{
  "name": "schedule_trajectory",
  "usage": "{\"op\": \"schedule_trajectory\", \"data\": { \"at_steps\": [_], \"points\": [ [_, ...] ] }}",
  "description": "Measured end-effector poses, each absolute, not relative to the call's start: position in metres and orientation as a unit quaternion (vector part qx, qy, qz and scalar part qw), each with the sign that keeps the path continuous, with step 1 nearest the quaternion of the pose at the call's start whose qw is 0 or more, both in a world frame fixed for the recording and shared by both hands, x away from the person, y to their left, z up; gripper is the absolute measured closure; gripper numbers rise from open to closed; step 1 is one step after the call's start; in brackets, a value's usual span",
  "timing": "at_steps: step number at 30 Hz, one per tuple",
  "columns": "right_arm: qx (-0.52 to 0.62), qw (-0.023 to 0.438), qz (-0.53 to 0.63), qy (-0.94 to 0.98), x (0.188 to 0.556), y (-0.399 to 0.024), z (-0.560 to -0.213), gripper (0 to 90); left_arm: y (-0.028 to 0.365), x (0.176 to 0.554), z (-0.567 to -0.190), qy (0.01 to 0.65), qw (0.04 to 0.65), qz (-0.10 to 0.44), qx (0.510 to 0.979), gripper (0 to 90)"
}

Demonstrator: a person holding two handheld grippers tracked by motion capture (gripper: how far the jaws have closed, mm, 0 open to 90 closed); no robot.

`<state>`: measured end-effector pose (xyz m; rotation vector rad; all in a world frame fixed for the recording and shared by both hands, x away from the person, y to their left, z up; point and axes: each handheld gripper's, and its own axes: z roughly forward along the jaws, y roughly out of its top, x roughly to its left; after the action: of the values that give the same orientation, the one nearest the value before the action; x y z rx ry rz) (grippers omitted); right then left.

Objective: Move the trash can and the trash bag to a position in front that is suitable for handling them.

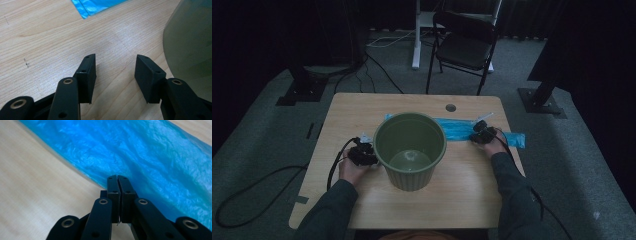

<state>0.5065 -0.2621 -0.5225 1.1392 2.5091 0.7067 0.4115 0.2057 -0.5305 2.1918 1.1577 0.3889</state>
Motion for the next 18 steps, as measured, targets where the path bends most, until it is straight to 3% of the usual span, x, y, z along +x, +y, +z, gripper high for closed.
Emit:
{"op": "schedule_trajectory", "data": {
  "at_steps": [18],
  "points": [
    [0.38,0.098,0.271,0.879,0.41,-0.265,-0.523,87.4,0.202,0.411,-0.531,0.432,0.313,0.146,0.833,50.4]
  ]
}}
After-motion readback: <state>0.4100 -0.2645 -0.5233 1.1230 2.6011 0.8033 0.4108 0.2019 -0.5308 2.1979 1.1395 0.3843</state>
